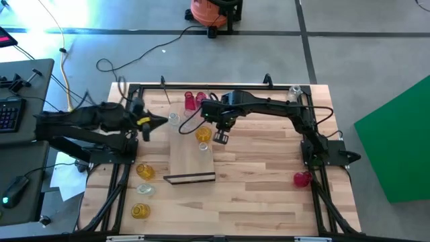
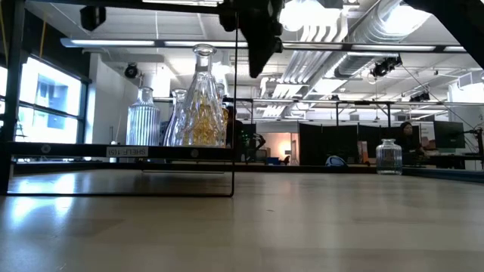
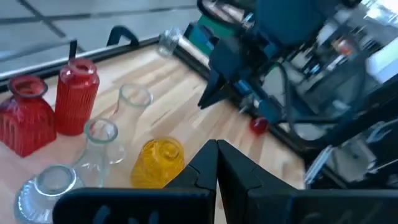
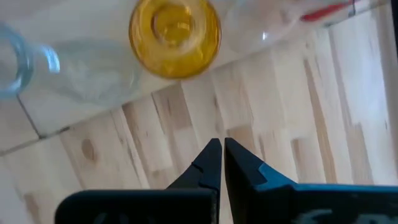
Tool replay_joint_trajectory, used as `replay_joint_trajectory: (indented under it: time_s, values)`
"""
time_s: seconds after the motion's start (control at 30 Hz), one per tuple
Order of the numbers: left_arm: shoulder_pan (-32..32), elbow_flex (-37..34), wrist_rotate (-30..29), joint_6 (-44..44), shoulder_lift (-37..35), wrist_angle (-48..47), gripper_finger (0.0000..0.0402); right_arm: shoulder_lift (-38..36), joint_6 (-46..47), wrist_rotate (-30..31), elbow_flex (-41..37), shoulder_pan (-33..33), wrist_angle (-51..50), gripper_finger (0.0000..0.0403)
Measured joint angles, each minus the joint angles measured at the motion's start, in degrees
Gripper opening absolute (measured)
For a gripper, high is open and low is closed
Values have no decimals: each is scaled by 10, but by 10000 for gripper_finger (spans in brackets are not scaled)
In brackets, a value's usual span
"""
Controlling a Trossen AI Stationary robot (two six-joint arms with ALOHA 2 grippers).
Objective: Sort vases onto shelf
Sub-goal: Put the red vase on the shelf aligned with the other red vase
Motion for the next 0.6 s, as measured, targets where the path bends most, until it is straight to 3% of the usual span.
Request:
replay_joint_trajectory:
  time_s: [0.3,0.6]
  values:
    - [1,0,25,4,-80,-66,0,-54,82,-59,33,77,-52,0]
    - [1,0,158,3,-125,-144,0,-106,410,-71,16,171,-52,0]
